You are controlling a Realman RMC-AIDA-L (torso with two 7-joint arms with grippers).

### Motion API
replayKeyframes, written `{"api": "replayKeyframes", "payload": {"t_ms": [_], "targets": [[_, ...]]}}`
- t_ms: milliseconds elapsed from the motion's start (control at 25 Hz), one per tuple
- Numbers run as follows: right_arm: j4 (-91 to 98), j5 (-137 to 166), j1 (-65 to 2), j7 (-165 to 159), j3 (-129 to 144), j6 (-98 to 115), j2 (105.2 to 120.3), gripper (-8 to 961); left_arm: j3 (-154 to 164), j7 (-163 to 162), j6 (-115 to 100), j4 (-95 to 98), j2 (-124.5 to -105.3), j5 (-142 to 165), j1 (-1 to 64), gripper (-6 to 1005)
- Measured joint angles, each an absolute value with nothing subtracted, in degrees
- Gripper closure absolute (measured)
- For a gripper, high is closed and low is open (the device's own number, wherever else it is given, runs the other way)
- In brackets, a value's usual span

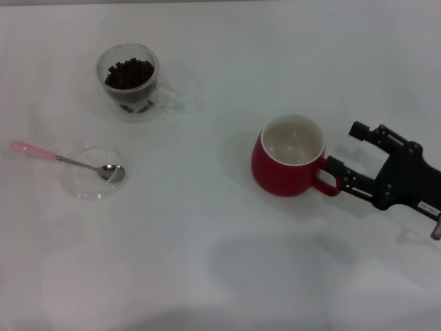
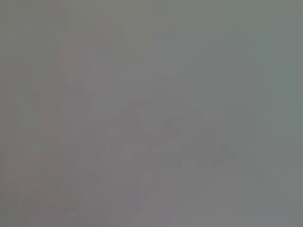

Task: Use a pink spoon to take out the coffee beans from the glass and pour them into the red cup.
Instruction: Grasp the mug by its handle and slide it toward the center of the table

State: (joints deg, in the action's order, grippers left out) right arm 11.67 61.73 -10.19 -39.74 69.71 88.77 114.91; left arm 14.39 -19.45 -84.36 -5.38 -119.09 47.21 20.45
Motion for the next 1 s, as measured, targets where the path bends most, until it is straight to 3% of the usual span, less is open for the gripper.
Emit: {"api": "replayKeyframes", "payload": {"t_ms": [1000], "targets": [[8.83, 59.95, -10.68, -38.76, 73.70, 82.05, 115.56, 109, 14.59, -19.54, -84.53, -4.30, -119.28, 47.55, 19.06, 377]]}}
